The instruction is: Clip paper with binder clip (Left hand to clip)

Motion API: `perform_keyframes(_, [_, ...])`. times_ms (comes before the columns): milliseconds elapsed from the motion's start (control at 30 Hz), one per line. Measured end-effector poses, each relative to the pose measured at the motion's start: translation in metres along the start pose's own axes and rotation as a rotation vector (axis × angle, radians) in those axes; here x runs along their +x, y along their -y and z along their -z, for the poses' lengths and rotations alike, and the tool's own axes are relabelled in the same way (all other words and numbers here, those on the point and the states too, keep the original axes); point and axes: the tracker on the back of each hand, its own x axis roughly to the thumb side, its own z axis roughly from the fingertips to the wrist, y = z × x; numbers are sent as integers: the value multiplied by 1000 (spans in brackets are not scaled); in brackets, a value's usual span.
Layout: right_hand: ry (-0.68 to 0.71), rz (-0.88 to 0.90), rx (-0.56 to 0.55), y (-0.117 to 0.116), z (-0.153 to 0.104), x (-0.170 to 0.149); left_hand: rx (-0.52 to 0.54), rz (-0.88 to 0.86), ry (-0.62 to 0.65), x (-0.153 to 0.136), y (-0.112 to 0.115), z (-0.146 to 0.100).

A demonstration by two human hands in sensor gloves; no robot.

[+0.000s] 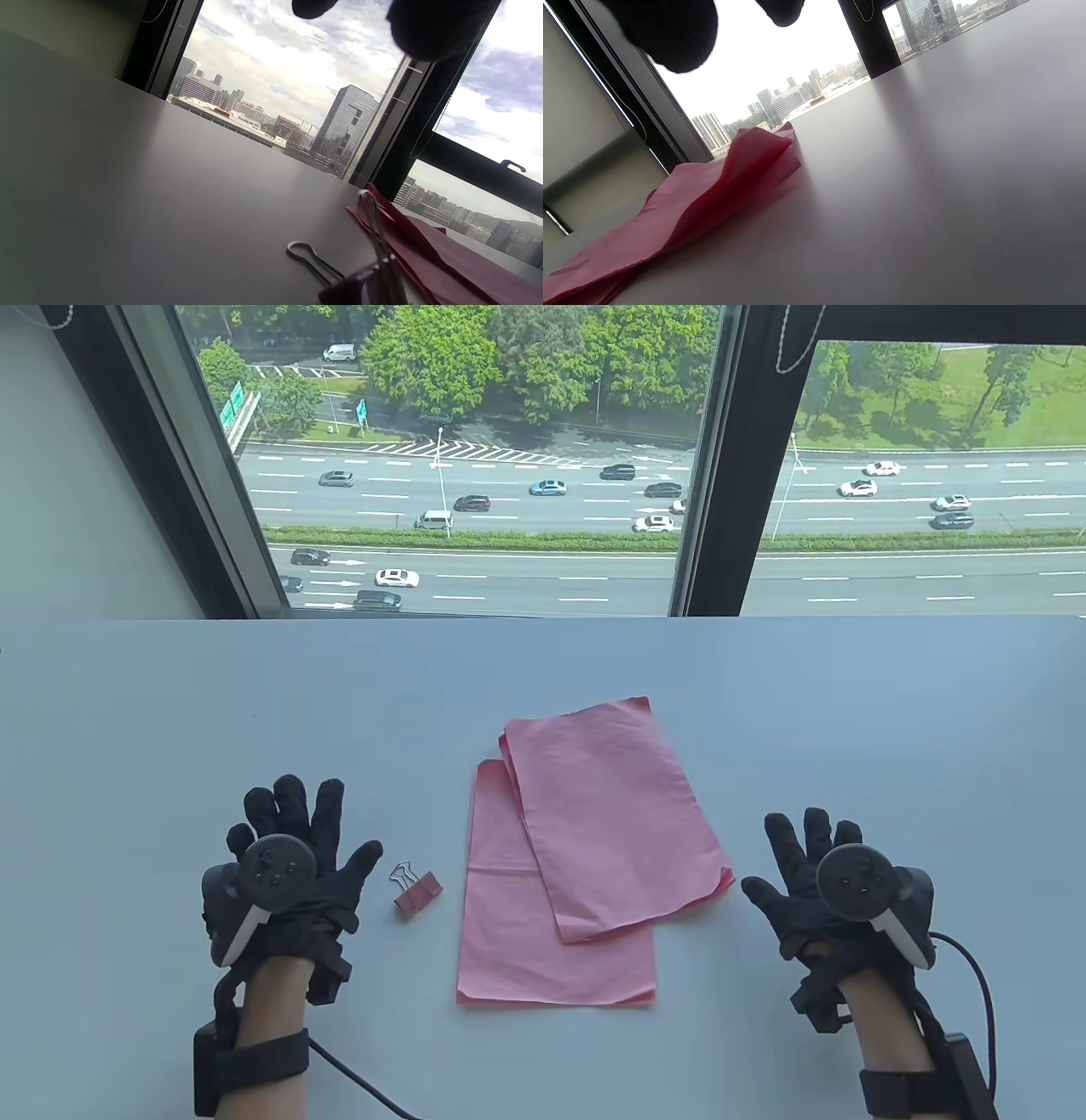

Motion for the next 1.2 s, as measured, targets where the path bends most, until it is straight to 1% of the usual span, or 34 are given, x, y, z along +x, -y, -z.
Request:
perform_keyframes(200, [27, -2, -14, -3, -1, 5, -25, 41, 55, 14, 4, -1])
perform_keyframes(300, [48, 4, 19, -8, -3, 7, -55, 85, 99, 24, 8, -3])
perform_keyframes(467, [65, 15, 8, -12, -4, 12, -82, 121, 170, 45, 15, -6])
perform_keyframes(600, [75, 31, 28, -16, -2, 14, -131, 176, 214, 61, 24, -9])
perform_keyframes(700, [80, 40, 79, -24, -1, 15, -184, 188, 237, 71, 34, -11])
perform_keyframes(833, [90, 39, 124, -30, 3, 19, -291, 264, 268, 84, 48, -13])
perform_keyframes(933, [112, 29, 143, -34, 2, 24, -343, 301, 279, 93, 56, -16])
perform_keyframes(1033, [139, 29, 181, -40, 0, 31, -431, 322, 272, 99, 66, -19])
perform_keyframes(1100, [167, -13, 193, -43, -1, 38, -474, 344, 272, 101, 71, -20])
perform_keyframes(1200, [192, -109, 181, -48, 1, 45, -537, 367, 256, 101, 78, -21])
